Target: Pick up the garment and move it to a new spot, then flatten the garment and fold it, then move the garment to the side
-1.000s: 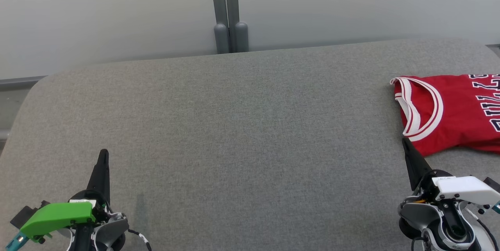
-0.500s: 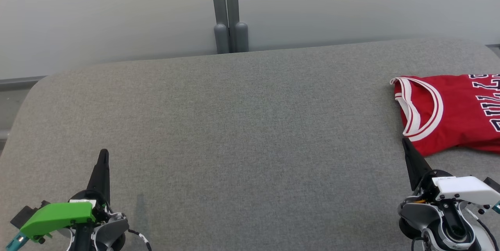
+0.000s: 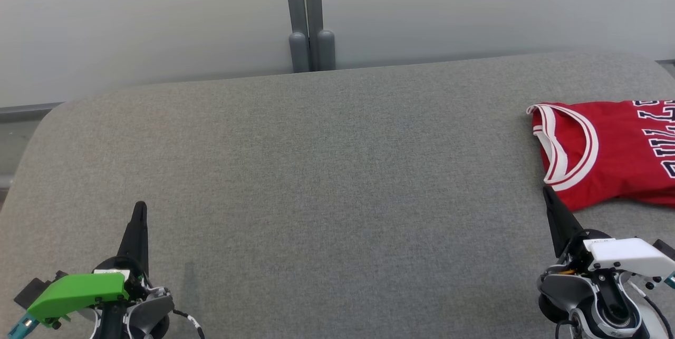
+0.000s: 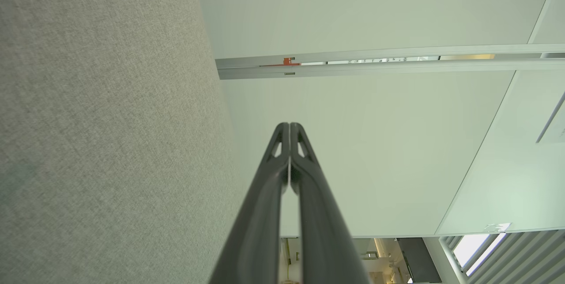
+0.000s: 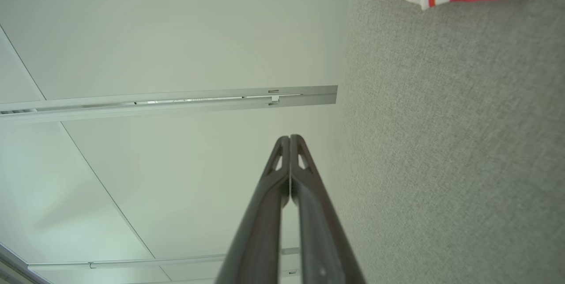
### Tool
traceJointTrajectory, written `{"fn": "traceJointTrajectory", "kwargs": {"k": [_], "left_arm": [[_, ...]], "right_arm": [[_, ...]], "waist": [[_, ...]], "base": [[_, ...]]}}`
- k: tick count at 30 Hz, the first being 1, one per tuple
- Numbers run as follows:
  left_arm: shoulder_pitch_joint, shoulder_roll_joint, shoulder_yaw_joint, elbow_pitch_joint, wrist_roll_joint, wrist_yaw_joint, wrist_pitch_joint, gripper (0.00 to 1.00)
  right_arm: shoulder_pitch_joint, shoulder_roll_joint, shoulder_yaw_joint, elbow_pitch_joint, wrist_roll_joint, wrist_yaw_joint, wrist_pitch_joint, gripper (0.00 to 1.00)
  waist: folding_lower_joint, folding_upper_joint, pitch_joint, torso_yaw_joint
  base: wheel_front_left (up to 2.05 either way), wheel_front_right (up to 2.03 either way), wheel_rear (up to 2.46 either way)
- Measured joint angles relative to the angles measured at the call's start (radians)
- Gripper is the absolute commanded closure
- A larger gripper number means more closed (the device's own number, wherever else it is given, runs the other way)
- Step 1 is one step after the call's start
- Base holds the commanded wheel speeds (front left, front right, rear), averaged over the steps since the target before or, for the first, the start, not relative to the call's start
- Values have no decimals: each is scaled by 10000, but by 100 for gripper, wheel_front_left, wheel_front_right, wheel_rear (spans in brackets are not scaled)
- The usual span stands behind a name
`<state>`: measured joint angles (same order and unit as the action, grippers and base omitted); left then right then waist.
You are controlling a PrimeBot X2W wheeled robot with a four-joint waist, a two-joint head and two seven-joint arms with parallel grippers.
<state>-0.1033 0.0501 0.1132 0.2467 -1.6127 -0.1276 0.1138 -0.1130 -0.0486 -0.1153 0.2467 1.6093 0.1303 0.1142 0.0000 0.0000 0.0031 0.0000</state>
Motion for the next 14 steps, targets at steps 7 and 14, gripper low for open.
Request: {"fn": "traceJointTrajectory", "kwargs": {"k": [7,14], "left_arm": [[0,0,0,0,0,0,0,100],[0,0,0,0,0,0,0,100]], "right_arm": [[1,0,0,0,0,0,2,100],[1,0,2,0,0,0,0,100]], "waist": [[0,0,0,0],[0,0,0,0]], "base": [[0,0,0],[0,0,0]]}}
